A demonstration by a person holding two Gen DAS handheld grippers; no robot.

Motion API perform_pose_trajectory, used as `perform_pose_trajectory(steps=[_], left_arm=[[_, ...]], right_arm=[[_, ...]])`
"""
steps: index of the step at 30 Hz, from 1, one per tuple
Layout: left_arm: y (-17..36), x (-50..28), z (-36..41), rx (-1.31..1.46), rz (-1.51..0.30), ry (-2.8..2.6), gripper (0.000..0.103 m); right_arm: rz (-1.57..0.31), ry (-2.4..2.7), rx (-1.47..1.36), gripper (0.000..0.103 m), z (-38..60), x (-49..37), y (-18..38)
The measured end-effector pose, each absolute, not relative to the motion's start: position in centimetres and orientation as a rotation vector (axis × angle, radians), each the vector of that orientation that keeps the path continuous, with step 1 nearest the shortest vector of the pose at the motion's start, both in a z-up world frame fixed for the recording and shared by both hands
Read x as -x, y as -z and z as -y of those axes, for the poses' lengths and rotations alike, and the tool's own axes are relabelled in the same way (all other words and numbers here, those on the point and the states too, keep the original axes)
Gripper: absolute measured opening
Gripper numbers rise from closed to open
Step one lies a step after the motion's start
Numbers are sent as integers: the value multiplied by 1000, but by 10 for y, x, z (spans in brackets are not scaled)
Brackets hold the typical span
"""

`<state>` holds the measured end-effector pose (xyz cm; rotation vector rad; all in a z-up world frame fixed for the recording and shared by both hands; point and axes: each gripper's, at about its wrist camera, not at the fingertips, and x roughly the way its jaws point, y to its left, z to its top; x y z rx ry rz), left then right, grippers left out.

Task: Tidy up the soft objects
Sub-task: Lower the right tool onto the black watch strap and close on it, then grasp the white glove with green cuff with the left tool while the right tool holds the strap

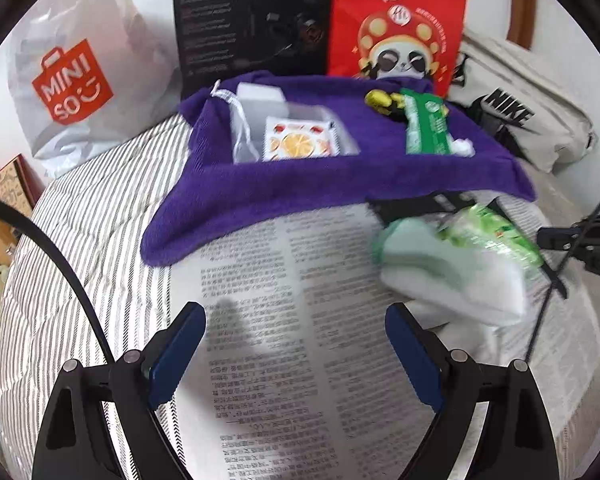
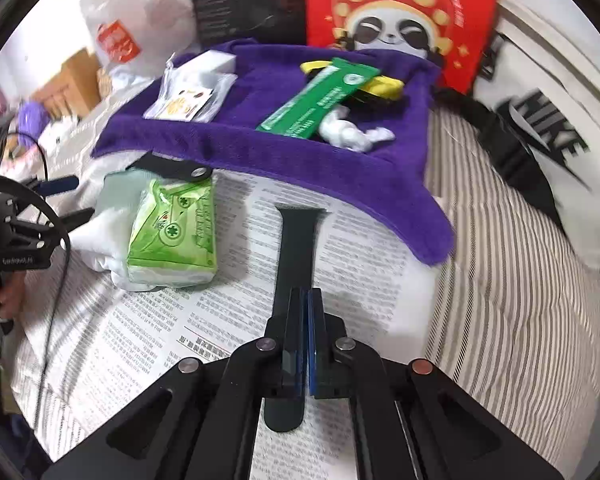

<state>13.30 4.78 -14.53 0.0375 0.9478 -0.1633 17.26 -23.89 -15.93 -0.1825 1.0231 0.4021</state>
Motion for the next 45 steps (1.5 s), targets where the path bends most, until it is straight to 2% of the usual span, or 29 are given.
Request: perform_pose_trajectory(steps=[7,9,11,15,17,19,45], left_arm=[[140,-137,-46,-43,-964,176,92],[141,-139,-49,-15,-976,177,92],[140,-140,-51,13,-977,189,92],[136,-138,-55,34,-977,195,92],[133,-138,-57,41,-974,194,92],[132,-138,-59,47,-974,191,92],[126,-138,-31,34,-964,320,92]], right_arm=[[-1036,-392,166,7,244,-172,164],[-1042,-397,160,16,243,-173,163],[-1044,-415,162,40,239,-172,164],[-1035,-408,184,45,230,-170,168],[-1018,-391,231,41,224,-166,170],[-1014,-410,244,20,220,-163,169],[-1033,-343,159,20,241,-158,154]])
